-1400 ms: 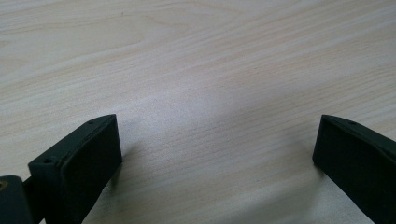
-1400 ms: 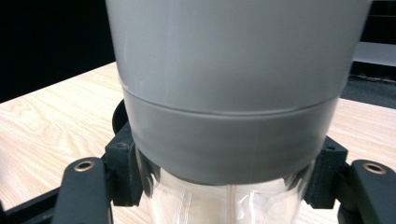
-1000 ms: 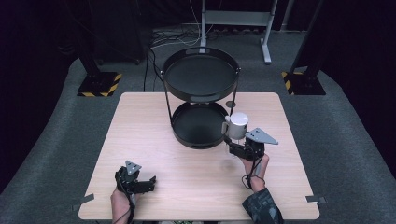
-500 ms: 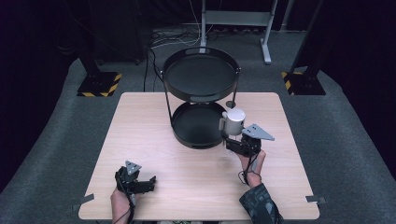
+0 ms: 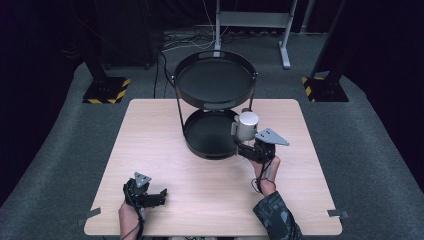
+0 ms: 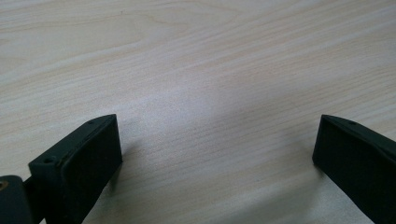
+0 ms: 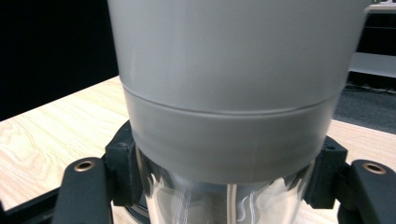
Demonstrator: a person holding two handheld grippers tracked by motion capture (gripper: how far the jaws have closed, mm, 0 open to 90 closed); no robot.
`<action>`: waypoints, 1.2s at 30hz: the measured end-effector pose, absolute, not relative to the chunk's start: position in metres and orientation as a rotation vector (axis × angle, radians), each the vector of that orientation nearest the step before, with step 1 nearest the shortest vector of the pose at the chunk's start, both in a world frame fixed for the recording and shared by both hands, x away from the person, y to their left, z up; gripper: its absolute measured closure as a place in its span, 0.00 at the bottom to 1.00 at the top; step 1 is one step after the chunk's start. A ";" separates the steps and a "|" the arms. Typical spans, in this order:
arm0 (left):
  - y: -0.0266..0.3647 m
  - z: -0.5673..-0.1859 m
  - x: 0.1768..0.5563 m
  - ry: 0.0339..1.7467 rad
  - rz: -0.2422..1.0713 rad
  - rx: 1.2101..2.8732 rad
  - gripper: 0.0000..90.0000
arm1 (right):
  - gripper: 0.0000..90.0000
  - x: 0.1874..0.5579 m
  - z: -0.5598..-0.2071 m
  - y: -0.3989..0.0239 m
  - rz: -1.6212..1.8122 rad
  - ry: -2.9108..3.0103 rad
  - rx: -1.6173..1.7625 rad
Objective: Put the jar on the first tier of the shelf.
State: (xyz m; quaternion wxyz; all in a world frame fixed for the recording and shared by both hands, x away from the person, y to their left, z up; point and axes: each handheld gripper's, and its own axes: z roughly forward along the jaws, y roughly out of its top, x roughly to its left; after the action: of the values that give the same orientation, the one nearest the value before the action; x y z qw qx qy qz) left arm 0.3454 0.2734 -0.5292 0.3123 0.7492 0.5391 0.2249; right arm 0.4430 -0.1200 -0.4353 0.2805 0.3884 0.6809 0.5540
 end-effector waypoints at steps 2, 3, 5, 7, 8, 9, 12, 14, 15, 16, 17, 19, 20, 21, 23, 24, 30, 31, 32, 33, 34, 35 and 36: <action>0.273 -0.529 0.345 1.422 0.593 1.977 0.01 | 0.34 0.445 -0.436 -0.119 1.487 1.824 1.043; 0.273 -0.529 0.345 1.422 0.593 1.977 0.01 | 0.34 0.446 -0.436 -0.118 1.486 1.823 1.043; 0.273 -0.529 0.345 1.422 0.593 1.977 0.01 | 0.34 0.449 -0.436 -0.117 1.486 1.821 1.045; 0.273 -0.529 0.345 1.422 0.593 1.977 0.01 | 0.34 0.450 -0.436 -0.115 1.488 1.815 1.046; 0.273 -0.529 0.345 1.422 0.593 1.977 0.01 | 0.34 0.451 -0.436 -0.115 1.490 1.813 1.046; 0.273 -0.529 0.345 1.422 0.593 1.977 0.01 | 0.34 0.452 -0.436 -0.114 1.491 1.812 1.045; 0.273 -0.529 0.345 1.422 0.593 1.977 0.01 | 0.34 0.456 -0.434 -0.110 1.490 1.807 1.047; 0.273 -0.529 0.345 1.422 0.593 1.977 0.01 | 0.34 0.458 -0.434 -0.107 1.491 1.806 1.046; 0.273 -0.529 0.345 1.422 0.593 1.977 0.01 | 0.34 0.459 -0.434 -0.106 1.492 1.805 1.047; 0.273 -0.529 0.345 1.422 0.593 1.977 0.01 | 0.34 0.460 -0.434 -0.105 1.493 1.804 1.049; 0.273 -0.529 0.345 1.422 0.593 1.976 0.01 | 0.34 0.461 -0.434 -0.103 1.492 1.805 1.048; 0.273 -0.529 0.345 1.423 0.593 1.976 0.01 | 0.34 0.464 -0.435 -0.101 1.489 1.805 1.044; 0.273 -0.529 0.345 1.423 0.593 1.975 0.01 | 0.34 0.465 -0.435 -0.100 1.490 1.802 1.045; 0.273 -0.529 0.345 1.423 0.593 1.975 0.01 | 0.34 0.466 -0.436 -0.099 1.494 1.799 1.045; 0.273 -0.529 0.345 1.423 0.593 1.975 0.01 | 0.34 0.468 -0.437 -0.097 1.499 1.791 1.053; 0.273 -0.529 0.345 1.423 0.593 1.974 0.01 | 0.34 0.470 -0.438 -0.096 1.503 1.787 1.058; 0.273 -0.529 0.345 1.423 0.593 1.977 0.01 | 0.34 0.475 -0.439 -0.089 1.505 1.777 1.055; 0.273 -0.529 0.345 1.423 0.594 1.975 0.01 | 0.34 0.476 -0.439 -0.088 1.507 1.776 1.056; 0.273 -0.529 0.345 1.423 0.593 1.976 0.01 | 0.34 0.477 -0.439 -0.087 1.510 1.772 1.058; 0.273 -0.529 0.345 1.423 0.593 1.976 0.01 | 0.34 0.478 -0.439 -0.086 1.509 1.770 1.056; 0.273 -0.529 0.345 1.423 0.593 1.976 0.01 | 0.34 0.479 -0.439 -0.084 1.510 1.771 1.058; 0.273 -0.529 0.345 1.423 0.593 1.976 0.01 | 0.34 0.480 -0.439 -0.083 1.512 1.768 1.059; 0.273 -0.529 0.345 1.423 0.593 1.976 0.01 | 0.34 0.481 -0.439 -0.082 1.517 1.767 1.055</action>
State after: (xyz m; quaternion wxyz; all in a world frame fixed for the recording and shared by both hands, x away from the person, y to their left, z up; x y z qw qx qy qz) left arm 0.3454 0.2733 -0.5291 0.3123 0.7490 0.5394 0.2248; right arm 0.4809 -0.0823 -0.4392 0.2882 0.3952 0.6619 0.5680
